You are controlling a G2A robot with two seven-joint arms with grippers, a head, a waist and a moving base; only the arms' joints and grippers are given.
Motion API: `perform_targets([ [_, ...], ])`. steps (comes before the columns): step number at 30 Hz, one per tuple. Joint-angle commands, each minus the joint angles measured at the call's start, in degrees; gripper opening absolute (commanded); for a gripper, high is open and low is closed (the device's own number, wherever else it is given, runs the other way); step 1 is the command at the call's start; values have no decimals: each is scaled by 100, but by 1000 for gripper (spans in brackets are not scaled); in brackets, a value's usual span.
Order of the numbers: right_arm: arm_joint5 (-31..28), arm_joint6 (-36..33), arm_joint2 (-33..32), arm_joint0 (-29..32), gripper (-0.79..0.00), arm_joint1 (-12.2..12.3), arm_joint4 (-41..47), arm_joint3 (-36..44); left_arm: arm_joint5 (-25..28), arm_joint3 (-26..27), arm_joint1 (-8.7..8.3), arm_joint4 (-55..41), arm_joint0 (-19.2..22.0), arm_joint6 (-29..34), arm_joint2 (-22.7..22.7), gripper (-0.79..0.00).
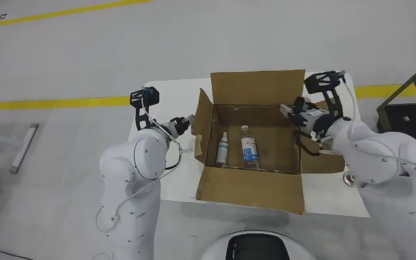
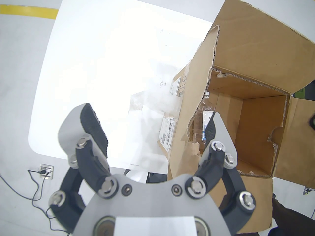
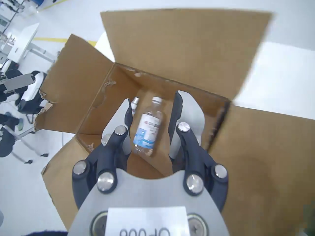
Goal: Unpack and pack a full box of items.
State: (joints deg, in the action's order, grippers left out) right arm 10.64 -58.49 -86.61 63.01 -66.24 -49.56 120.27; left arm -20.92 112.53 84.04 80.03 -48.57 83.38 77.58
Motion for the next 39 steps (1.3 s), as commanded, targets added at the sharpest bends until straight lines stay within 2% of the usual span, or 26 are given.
perform_targets([
  [1,-234,-323,-762,304,-422,77,-213,306,0,0,0,0,0,0,0,0],
  [9,-828,-1263,-2962,1382,-400,244,-638,878,0,0,0,0,0,0,0,0],
  [13,-1169,-1815,-3479,1917,-406,278,-617,756,0,0,0,0,0,0,0,0],
  [18,-1569,-2357,-3393,2326,-477,324,-738,492,0,0,0,0,0,0,0,0],
  [24,-1944,-2709,-2959,2513,-496,383,-998,223,0,0,0,0,0,0,0,0],
  [39,-2066,-2237,-1890,2237,-496,441,-1349,-682,0,0,0,0,0,0,0,0],
])
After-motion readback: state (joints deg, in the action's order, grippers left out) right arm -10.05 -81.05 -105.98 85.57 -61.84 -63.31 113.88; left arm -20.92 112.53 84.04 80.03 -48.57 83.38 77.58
